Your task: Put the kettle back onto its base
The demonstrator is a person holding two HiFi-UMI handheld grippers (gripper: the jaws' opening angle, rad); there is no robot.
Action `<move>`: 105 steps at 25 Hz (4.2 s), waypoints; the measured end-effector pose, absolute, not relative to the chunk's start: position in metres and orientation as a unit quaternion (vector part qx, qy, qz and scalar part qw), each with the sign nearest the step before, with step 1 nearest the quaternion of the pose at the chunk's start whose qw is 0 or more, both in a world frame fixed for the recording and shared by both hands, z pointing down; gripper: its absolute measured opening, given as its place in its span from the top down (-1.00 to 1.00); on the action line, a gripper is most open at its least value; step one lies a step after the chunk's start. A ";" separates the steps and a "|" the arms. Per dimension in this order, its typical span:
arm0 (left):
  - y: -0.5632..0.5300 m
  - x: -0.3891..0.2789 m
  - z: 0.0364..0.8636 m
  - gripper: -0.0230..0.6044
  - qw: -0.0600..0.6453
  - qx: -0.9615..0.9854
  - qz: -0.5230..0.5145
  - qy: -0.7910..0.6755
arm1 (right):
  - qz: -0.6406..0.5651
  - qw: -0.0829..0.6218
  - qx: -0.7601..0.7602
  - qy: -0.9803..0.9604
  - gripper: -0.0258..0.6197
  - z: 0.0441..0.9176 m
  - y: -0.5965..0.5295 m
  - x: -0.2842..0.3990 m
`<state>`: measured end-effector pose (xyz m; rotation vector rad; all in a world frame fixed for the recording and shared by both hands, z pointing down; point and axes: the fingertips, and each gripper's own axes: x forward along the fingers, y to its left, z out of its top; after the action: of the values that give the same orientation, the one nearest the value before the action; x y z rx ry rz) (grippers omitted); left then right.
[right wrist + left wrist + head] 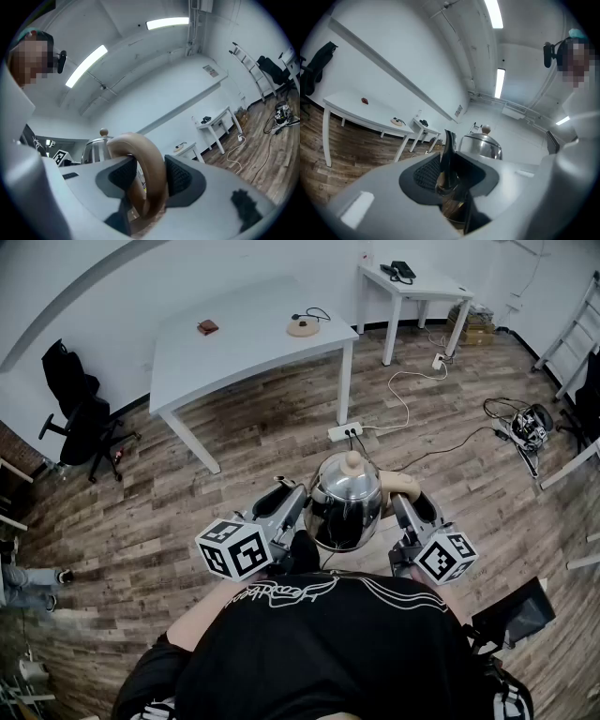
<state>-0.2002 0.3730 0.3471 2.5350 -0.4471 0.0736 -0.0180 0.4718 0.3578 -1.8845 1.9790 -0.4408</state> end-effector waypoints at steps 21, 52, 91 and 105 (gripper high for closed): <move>0.007 -0.103 0.368 0.59 0.297 0.940 0.010 -0.168 | -0.189 0.163 -0.666 0.702 0.36 0.377 0.112 0.074; -0.277 0.047 0.410 0.60 0.256 0.948 0.044 -0.183 | -0.201 0.120 -0.609 0.758 0.36 0.416 -0.189 0.227; -0.448 0.128 0.480 0.58 0.167 0.958 0.046 -0.228 | -0.176 0.004 -0.552 0.815 0.36 0.482 -0.381 0.305; -0.447 0.127 0.480 0.58 0.144 0.962 0.026 -0.229 | -0.137 -0.031 -0.569 0.810 0.37 0.492 -0.377 0.302</move>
<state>0.1272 -0.4471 0.4803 2.7732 -0.6611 0.0742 0.3024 -0.3773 0.4919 -1.8244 2.5960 -0.4387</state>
